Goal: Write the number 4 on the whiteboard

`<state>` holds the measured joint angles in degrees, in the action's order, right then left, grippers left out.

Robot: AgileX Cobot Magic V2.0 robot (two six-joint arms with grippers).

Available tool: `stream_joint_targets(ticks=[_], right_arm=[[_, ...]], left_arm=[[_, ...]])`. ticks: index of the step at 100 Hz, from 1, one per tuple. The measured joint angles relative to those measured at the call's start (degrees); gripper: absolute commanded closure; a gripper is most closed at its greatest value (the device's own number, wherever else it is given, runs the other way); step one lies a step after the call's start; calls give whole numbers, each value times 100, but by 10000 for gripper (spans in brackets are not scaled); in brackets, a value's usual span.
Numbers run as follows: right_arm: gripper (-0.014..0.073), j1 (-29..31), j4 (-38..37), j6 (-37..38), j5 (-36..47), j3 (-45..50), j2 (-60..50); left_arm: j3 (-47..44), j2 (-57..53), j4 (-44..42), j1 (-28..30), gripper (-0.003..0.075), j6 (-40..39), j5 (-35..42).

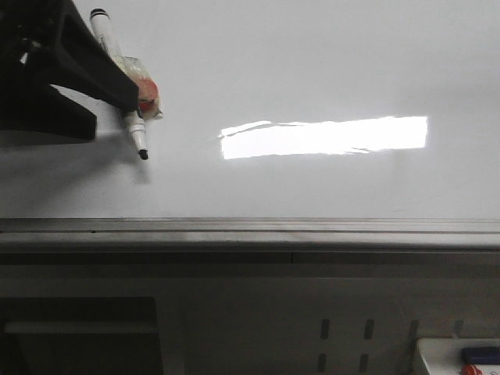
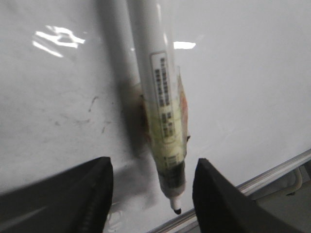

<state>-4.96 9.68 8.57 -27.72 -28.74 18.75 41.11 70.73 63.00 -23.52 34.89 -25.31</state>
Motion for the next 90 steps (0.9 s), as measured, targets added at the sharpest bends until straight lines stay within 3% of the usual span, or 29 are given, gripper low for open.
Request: stream_joint_targets(ticks=[15, 22, 38, 59, 71, 90], right_arm=[[230, 0, 12, 0, 0, 0, 0], [230, 0, 12, 0, 0, 0, 0], [230, 0, 116, 0, 0, 0, 0], [230, 0, 410, -191, -17, -24, 0], [230, -60, 1426, -1512, -252, -233, 29], [230, -258, 3676, -4849, -1456, -814, 629]], left_arm=[[99, 292, 123, -36, 400, 13, -193], [125, 423, 170, -50, 455, 26, -294], [136, 651, 234, -65, 743, 26, -428], [136, 520, 216, -101, 741, 319, -461], [112, 170, -21, -168, 741, 1151, -423], [112, -689, -887, -653, 741, 2580, -1186]])
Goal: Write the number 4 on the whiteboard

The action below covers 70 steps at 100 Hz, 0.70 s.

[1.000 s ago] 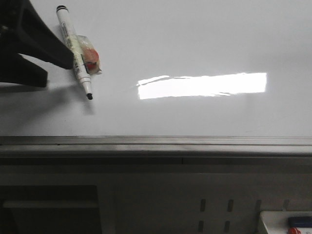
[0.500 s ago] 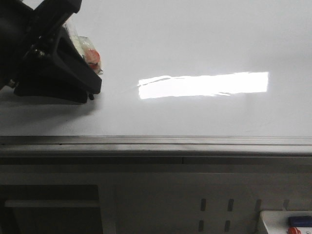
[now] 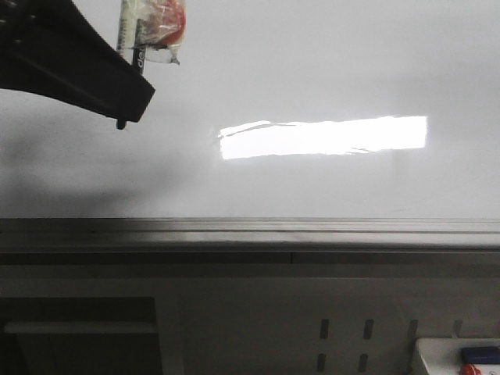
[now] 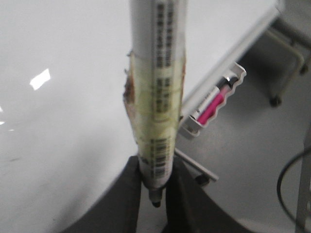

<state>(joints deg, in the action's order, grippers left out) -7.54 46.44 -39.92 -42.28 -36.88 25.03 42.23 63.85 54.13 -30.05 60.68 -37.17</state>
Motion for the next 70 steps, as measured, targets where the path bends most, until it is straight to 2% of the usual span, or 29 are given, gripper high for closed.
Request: stream_joint_targets(ticks=[13, 21, 30, 46, 70], right_arm=[[230, -358, 713, -1471, -625, -316, 503], [230, -751, 686, -1792, -745, -471, 793], [230, -1305, 437, -1931, -807, -658, 1123], [230, -2295, -7, -1968, -741, -962, 1902], [228, -3514, -177, -1968, 151, -1489, 3175]], left_arm=[[0, -421, -1196, -425, 741, 374, -238], [0, -612, -1909, -700, 741, 428, -283], [0, -724, -2340, -932, 741, 452, -326], [0, -744, -2506, -1193, 741, 452, -366], [0, -744, -2772, -1246, 741, 452, -366]])
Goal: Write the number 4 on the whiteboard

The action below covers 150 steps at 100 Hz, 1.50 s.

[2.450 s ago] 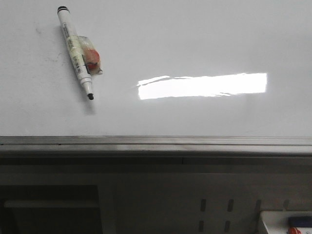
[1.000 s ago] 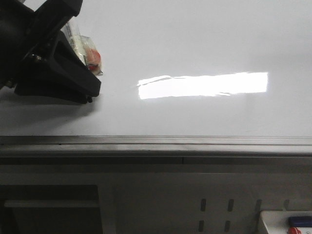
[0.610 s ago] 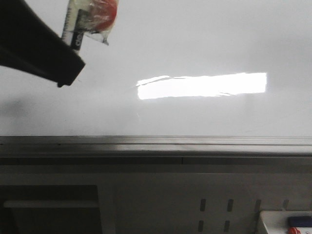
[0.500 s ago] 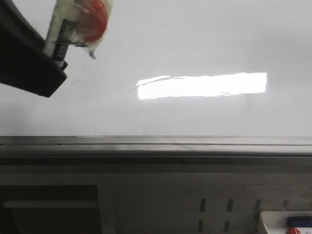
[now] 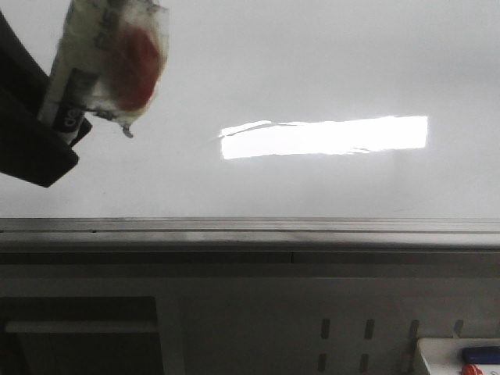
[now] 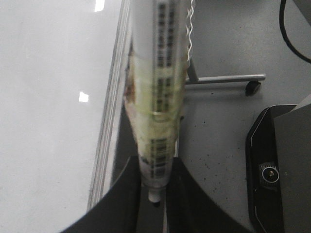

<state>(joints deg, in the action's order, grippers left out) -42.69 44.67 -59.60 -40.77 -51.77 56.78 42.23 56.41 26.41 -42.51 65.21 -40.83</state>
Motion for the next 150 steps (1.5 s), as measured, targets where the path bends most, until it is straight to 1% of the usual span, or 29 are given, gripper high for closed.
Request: stream_joint_targets(ticks=[10, 21, 34, 50, 81, 84, 91, 120, 125, 130, 135, 138, 140, 145, 147, 150], right_arm=[[228, -297, 0, 0, 312, -179, 410], [228, -423, 0, 0, 452, -315, 766], [228, -465, 64, 0, 493, -405, 1068], [228, -494, 381, -21, 567, -439, 1372], [239, -499, 601, -21, 645, -451, 1850], [253, -499, 629, -21, 674, -451, 1874], [319, -499, 650, -21, 717, -454, 1923], [661, -508, 611, -82, 757, -464, 1991], [662, -508, 583, -122, 769, -464, 1991], [658, -520, 597, -139, 769, -477, 1991], [658, -531, 597, -149, 758, -477, 1991], [658, -531, 597, -149, 758, -477, 1991], [658, -531, 597, -149, 748, -477, 1991], [658, -531, 613, -137, 748, -477, 2001], [658, -531, 622, -129, 760, -477, 2001], [658, -531, 622, -129, 782, -477, 2003]], left_arm=[[0, 0, -242, 0, 741, 0, 0], [0, 0, -491, 0, 741, 0, -4], [0, 0, -597, 0, 741, 0, -4], [0, 0, -625, 0, 741, 0, -4], [0, 0, -654, 0, 741, 0, -4], [0, 0, -654, 0, 741, 0, -4], [-10, 0, -668, 0, 741, 0, -4], [-45, 0, -701, 0, 740, -180, -30], [-45, 0, -701, 0, 737, -193, -56], [-45, 11, -649, 0, 710, -196, -72], [-45, 11, -595, 0, 640, -196, -72], [-45, 11, -584, 0, 571, -196, -72], [-45, 11, -574, 0, 540, -183, -72], [-45, 11, -493, 0, 407, -138, -41], [-45, 11, -406, 0, 375, -128, -3], [-45, 1, -300, 0, 302, -148, 27]])
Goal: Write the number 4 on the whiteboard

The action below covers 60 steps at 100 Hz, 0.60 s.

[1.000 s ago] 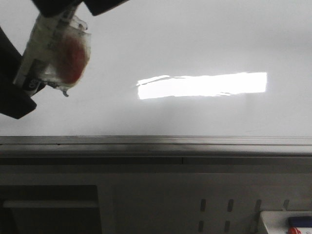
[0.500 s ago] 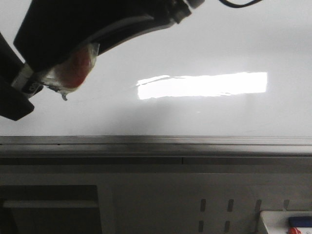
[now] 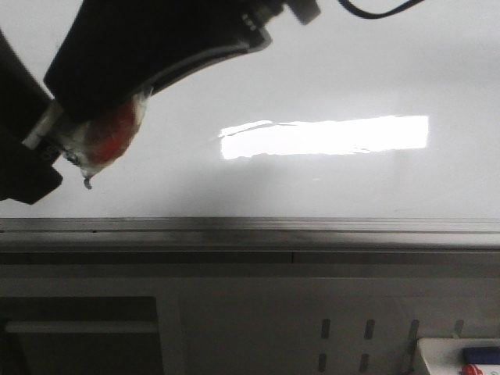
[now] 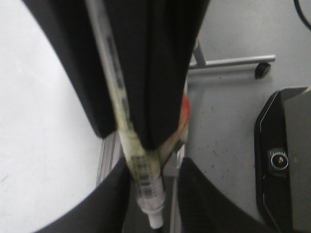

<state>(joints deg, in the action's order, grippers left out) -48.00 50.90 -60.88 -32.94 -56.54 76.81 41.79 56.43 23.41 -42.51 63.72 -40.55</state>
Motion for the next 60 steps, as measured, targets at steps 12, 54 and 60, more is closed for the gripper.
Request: stream_joint_targets(ticks=[12, 54, 60], right_arm=[[657, 37, -13, 18, 37, 0, -11], [654, 717, -104, 31, 114, 508, -952], [654, 830, -130, 31, 222, 739, -1208]], left_arm=[[0, -47, 223, 0, 206, -218, 2], [-376, -1558, 275, 609, 418, -1450, 610], [-669, -1907, 275, 874, 453, -1658, 854]])
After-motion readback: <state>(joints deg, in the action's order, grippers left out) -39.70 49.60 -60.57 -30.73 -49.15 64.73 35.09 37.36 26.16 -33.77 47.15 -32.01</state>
